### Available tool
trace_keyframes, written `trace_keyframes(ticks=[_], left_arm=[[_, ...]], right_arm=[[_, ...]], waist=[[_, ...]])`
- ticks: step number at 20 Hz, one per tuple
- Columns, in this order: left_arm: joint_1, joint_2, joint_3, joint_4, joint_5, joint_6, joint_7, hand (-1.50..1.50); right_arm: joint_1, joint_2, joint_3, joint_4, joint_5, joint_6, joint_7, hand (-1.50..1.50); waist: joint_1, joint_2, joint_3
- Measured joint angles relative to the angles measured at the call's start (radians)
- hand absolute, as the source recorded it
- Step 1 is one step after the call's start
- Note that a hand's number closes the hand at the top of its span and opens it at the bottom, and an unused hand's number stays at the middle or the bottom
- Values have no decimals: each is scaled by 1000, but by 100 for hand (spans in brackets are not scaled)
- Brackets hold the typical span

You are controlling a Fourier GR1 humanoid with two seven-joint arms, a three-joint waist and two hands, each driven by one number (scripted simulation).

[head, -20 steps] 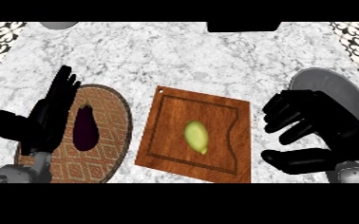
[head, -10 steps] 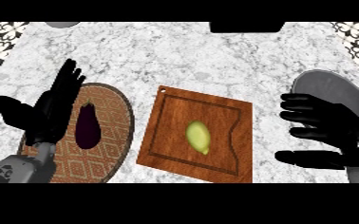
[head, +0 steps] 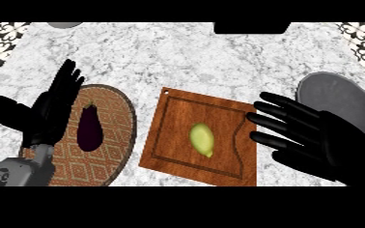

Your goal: Pick the lemon from the cutting board and place it in the pan

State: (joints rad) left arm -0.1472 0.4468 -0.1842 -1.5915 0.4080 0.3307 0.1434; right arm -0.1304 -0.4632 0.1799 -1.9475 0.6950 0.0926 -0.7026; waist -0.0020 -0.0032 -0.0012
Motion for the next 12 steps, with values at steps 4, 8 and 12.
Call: trace_keyframes(ticks=[4,8,12], left_arm=[[-9,-1,11,13,-6,-12,-4,0],[-3,-4,15,14,-13,-26,-8,0],[-5,-23,29,19,-31,-34,-5,0]], right_arm=[[12,-9,106,-23,198,21,111,-150],[8,-18,198,-46,357,104,236,-150],[35,-5,268,-82,474,143,293,-150]], waist=[[-1,1,-1],[1,1,0],[0,1,0]])
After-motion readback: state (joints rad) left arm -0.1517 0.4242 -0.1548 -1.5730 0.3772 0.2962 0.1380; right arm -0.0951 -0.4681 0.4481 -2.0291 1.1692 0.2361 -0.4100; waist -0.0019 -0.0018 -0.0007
